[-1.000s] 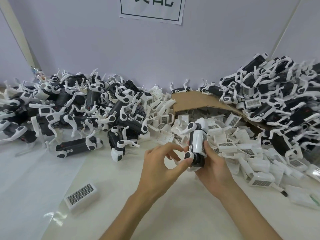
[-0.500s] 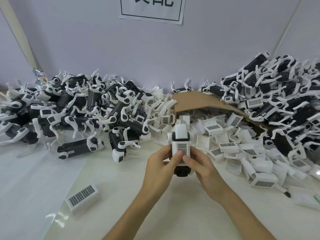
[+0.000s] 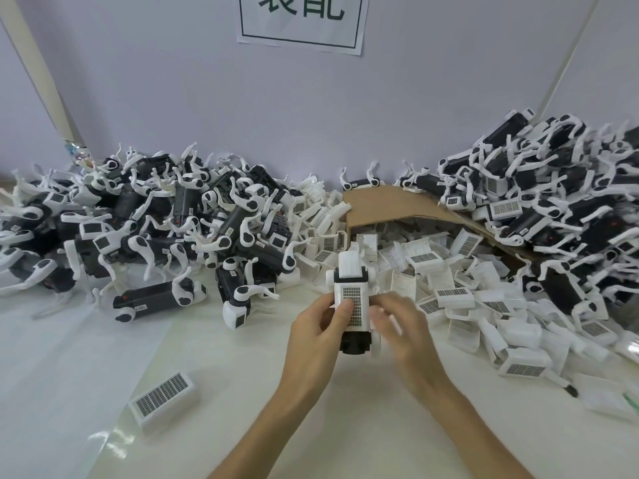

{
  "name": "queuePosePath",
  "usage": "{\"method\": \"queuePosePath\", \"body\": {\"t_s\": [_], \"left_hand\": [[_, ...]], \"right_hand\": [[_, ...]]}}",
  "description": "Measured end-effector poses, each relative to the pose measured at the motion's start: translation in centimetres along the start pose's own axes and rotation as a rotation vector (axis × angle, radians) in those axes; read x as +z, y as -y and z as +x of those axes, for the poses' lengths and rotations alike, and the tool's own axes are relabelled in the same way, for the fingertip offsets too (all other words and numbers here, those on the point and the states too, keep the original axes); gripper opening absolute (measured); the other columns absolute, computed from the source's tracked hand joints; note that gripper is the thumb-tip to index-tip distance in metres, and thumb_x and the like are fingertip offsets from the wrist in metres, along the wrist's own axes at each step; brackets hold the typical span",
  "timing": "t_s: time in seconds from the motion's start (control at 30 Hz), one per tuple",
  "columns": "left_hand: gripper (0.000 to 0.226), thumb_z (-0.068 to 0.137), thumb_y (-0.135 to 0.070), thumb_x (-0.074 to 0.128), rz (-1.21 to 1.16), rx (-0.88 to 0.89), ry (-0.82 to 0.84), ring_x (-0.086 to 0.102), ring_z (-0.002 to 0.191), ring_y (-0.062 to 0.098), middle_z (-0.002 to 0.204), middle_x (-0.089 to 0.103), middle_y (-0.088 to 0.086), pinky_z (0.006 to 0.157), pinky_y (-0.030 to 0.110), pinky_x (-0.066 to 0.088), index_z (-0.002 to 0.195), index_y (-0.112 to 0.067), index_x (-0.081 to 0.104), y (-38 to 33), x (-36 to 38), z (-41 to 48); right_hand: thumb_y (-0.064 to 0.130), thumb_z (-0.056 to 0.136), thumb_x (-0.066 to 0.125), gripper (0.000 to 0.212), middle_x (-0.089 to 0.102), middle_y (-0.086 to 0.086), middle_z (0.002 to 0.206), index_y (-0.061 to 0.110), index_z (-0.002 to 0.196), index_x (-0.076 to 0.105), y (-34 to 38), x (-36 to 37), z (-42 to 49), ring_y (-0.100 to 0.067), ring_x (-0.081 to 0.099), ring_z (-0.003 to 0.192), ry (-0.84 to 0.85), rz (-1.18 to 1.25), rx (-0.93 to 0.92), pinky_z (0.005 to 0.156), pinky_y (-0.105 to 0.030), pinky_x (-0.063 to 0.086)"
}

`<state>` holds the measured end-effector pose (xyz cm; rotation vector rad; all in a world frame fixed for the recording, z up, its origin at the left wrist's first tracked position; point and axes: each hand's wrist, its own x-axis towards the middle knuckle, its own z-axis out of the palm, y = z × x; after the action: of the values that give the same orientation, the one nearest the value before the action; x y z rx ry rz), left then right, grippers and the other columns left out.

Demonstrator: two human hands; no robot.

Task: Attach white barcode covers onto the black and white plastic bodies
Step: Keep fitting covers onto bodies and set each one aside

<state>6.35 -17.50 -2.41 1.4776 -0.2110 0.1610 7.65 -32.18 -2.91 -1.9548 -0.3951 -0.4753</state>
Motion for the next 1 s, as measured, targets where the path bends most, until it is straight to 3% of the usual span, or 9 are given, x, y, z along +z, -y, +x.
{"method": "queuePosePath", "body": {"t_s": [0.07,0.13,0.27,0.4,0.6,0.73,0.83,0.9,1.0], "left_hand": [[0.02,0.103,-0.029,0.056,0.022,-0.022,0.013,0.071,0.08,0.03,0.08,0.071,-0.008,0.064,0.033,0.055,0.108,-0.018,0.072,0.1,-0.1,0.0],[0.024,0.096,-0.041,0.058,0.048,-0.031,0.03,0.066,0.069,0.029,0.071,0.064,-0.013,0.054,0.027,0.049,0.102,-0.023,0.074,-0.1,-0.1,-0.1],[0.026,0.084,-0.049,0.061,0.145,0.012,0.07,0.057,0.054,0.016,0.062,0.059,-0.009,0.046,0.025,0.045,0.089,-0.03,0.078,0.0,-0.2,-0.2],[0.037,0.08,-0.059,0.059,0.22,0.115,0.022,0.051,0.055,0.006,0.058,0.062,-0.008,0.052,0.019,0.039,0.075,-0.027,0.077,0.3,-0.2,0.1],[0.041,0.101,-0.021,0.053,-0.06,0.157,-0.38,0.06,0.062,0.026,0.069,0.073,0.005,0.06,0.031,0.05,0.068,-0.008,0.072,1.1,-1.6,1.8],[0.041,0.103,-0.012,0.046,-0.152,0.086,-0.408,0.056,0.053,0.019,0.06,0.07,0.002,0.051,0.022,0.049,0.071,0.003,0.066,1.3,-2.1,2.8],[0.041,0.104,-0.009,0.045,-0.136,0.091,-0.389,0.057,0.048,0.012,0.061,0.07,0.005,0.053,0.026,0.05,0.072,0.004,0.066,1.3,-1.4,2.5],[0.041,0.103,-0.008,0.046,-0.1,0.1,-0.369,0.057,0.048,0.012,0.064,0.069,0.01,0.056,0.023,0.05,0.07,0.004,0.067,1.2,-1.2,2.2],[0.038,0.102,-0.008,0.048,-0.014,0.103,-0.346,0.057,0.051,0.018,0.068,0.07,0.01,0.075,0.041,0.045,0.072,-0.002,0.069,0.9,-1.3,2.1]], "right_hand": [[0.055,0.082,0.05,0.039,0.068,0.006,0.092,0.022,0.091,0.07,-0.1,-1.3,0.5,-0.019,0.06,0.096,-0.125,0.134,0.046,0.091,-0.041,0.044],[0.056,0.081,0.054,0.041,0.068,0.006,0.1,0.024,0.1,0.07,-0.2,-2.6,0.9,-0.017,0.06,0.099,-0.145,0.22,0.107,0.091,-0.042,0.045],[0.047,0.086,0.057,0.046,0.069,0.003,0.112,0.022,0.124,0.065,-0.3,-3.7,1.2,-0.025,0.061,0.107,0.124,0.281,0.161,0.093,-0.049,0.048],[0.04,0.079,0.068,0.046,0.069,0.003,0.092,0.021,0.121,0.067,-0.1,-3.9,1.0,-0.014,0.06,0.08,0.282,0.322,0.138,0.067,-0.022,0.049],[0.027,0.074,0.069,0.036,0.056,-0.003,0.072,0.004,0.102,0.069,0.9,-6.6,3.2,-0.013,0.049,0.058,0.328,0.303,0.296,0.048,-0.023,0.037],[0.032,0.081,0.07,0.027,0.063,-0.007,0.072,0.007,0.091,0.069,4.8,-13.2,9.9,-0.018,0.055,0.06,-0.146,0.444,0.228,0.051,-0.03,0.044],[0.039,0.098,0.058,0.026,0.062,-0.012,0.113,0.015,0.108,0.059,8.5,-20.2,16.1,-0.024,0.065,0.097,-0.461,0.772,0.187,0.088,-0.04,0.056],[0.041,0.101,0.053,0.035,0.056,-0.012,0.128,0.017,0.127,0.051,9.5,-22.6,18.3,-0.026,0.062,0.111,-0.542,0.54,0.243,0.095,-0.041,0.051],[0.025,0.1,0.054,0.032,0.062,-0.004,0.12,0.016,0.131,0.051,7.8,-20.5,17.2,-0.014,0.067,0.091,-0.56,0.222,0.207,0.073,-0.026,0.05]]}}
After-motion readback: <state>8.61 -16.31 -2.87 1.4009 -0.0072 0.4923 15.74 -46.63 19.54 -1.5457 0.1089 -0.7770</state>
